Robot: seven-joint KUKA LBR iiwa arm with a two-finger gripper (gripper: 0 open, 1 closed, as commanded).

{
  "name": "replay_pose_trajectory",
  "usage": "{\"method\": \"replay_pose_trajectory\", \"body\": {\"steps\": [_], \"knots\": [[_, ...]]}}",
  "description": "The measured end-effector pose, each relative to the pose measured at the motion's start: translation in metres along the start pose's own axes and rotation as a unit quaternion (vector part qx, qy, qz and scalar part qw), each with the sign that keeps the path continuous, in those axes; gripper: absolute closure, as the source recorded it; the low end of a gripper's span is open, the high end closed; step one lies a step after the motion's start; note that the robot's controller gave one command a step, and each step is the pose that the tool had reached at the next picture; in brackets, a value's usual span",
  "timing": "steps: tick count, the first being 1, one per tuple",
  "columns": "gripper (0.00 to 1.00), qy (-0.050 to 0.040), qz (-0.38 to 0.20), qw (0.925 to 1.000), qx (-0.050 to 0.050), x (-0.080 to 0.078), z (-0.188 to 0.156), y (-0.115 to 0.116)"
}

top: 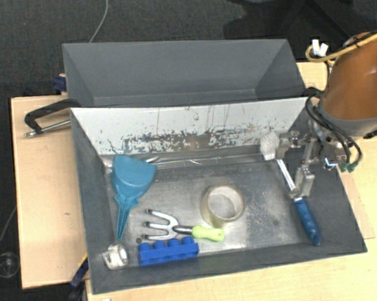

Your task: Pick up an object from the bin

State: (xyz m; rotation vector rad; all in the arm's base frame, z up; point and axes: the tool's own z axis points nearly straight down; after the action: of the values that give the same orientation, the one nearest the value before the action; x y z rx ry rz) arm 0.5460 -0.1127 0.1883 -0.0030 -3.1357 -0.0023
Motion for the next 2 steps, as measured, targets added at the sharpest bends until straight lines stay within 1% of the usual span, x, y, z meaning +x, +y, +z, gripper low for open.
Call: {"method": "replay_pose_trajectory", "body": {"steps": [1,2], "knots": [[0.0,-0.0042,-0.001,1.0,0.001,-0.001,-0.005,0.001],[0.0,-0.0034,-0.075,0.9972,0.001,-0.006,0.021,0.047]]}}
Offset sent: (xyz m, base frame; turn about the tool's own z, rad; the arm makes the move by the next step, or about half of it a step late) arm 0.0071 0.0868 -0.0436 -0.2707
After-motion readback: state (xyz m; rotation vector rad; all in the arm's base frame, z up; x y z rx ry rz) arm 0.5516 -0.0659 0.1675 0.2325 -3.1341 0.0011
